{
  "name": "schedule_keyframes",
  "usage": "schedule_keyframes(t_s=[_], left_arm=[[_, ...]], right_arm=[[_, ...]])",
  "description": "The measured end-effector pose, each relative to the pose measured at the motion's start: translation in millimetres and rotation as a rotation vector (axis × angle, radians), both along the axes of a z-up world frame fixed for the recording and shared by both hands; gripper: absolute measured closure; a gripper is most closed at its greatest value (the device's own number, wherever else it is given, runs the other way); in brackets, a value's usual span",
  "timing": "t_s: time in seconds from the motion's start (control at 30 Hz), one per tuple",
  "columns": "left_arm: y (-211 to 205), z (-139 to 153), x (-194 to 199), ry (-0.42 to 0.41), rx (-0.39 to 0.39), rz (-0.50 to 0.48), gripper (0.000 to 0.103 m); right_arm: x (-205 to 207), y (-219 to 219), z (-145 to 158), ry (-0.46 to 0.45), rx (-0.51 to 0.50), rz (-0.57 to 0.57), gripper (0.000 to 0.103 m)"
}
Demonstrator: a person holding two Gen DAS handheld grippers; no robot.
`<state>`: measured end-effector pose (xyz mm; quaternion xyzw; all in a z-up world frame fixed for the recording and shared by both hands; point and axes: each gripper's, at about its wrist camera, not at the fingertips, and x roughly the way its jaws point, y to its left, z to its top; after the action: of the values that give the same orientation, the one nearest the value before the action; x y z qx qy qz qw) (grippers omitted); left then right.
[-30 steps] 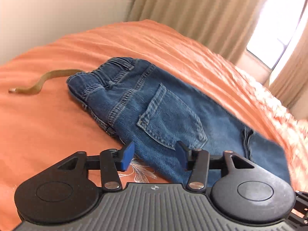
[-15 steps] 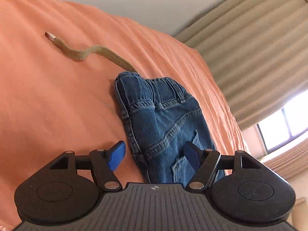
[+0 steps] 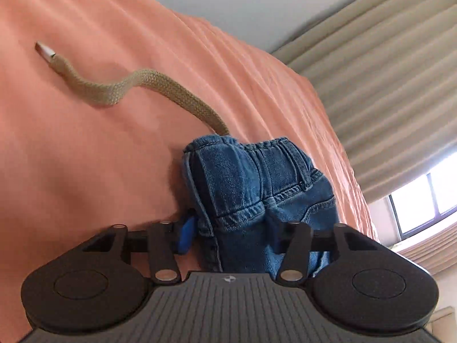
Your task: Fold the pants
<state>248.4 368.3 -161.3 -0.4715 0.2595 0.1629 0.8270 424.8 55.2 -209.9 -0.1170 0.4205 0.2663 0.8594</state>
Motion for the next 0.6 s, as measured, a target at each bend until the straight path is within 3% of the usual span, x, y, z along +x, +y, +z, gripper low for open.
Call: schedule_keyframes(t_s=[0.03, 0.1, 0.23, 0.43, 0.6], left_arm=[[0.1, -0.4, 1.3, 0.008, 0.008, 0.007, 0.065], [-4.8, 1.9, 4.8, 0.033, 0.044, 0.02, 0.076], [-32.5, 27.0, 7.7, 0.058, 0.208, 0.034, 0.088], [-89.6, 87.5, -3.5, -0.036, 0.405, -0.016, 0.09], [-160.9, 127.6, -8.4, -0.096, 0.597, -0.168, 0.09]], right_arm=[[-0.4, 0.5, 0.6, -0.003, -0.005, 0.008, 0.103], [0.5, 2.0, 1.9, -0.004, -0.013, 0.019, 0.103], [-0.8, 0.4, 12.1, -0.009, -0.019, 0.029, 0.103], [-17.9, -36.3, 40.2, -0.041, 0.041, 0.014, 0.102], [-29.8, -80.0, 64.1, -0.032, 0.098, -0.046, 0.102]])
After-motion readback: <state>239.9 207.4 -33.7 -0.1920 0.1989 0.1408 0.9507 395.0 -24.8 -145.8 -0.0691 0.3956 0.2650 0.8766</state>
